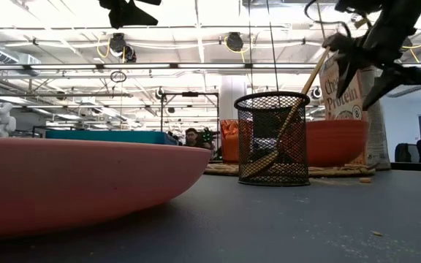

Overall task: Arrange a breakfast setting
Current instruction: Put the pink plate to the left side of the pink bowl on the brown placemat

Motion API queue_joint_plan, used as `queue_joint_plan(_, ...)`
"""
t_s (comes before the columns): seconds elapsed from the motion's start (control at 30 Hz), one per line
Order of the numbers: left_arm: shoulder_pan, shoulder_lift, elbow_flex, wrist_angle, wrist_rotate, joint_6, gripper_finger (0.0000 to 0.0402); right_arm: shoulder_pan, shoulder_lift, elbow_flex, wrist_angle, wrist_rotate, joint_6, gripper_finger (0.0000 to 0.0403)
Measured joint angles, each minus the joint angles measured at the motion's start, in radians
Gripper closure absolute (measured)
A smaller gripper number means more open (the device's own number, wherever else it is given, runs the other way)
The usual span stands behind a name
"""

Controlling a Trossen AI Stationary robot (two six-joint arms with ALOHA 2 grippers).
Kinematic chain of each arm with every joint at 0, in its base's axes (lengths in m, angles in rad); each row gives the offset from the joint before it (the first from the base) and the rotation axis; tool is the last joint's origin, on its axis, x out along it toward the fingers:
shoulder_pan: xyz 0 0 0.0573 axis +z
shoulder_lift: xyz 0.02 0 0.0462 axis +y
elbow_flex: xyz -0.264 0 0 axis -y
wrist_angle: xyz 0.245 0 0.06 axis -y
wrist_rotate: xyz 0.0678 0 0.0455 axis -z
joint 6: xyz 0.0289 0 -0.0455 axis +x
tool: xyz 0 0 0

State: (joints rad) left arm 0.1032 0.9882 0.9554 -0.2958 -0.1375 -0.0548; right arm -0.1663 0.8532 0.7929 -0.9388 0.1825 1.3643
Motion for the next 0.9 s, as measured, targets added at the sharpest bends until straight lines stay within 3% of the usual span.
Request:
queue_joint_plan(0.3, -0.003, 0.0, 0.0, 0.0, 0.0, -0.024, 0.0069, 0.001, -0.093, 0.0, 0.181, 0.001, -0.221, 0.0158)
queue_joint_plan(0.53, -0.047, 0.0, 0.0, -0.031, 0.0, -0.173, 0.0069, 0.032, -0.093, 0.0, 0.373, -0.002, -0.442, 0.0158)
queue_joint_plan(0.73, -0.145, 0.0, 0.0, -0.224, 0.001, -0.388, 0.0069, 0.052, -0.093, 0.0, 0.434, -0.003, -0.537, 0.0158)
queue_joint_plan(0.9, -0.263, 0.013, 0.0, -0.459, 0.008, -0.659, 0.0069, 0.059, -0.093, 0.0, 0.435, -0.003, -0.545, 0.0158)
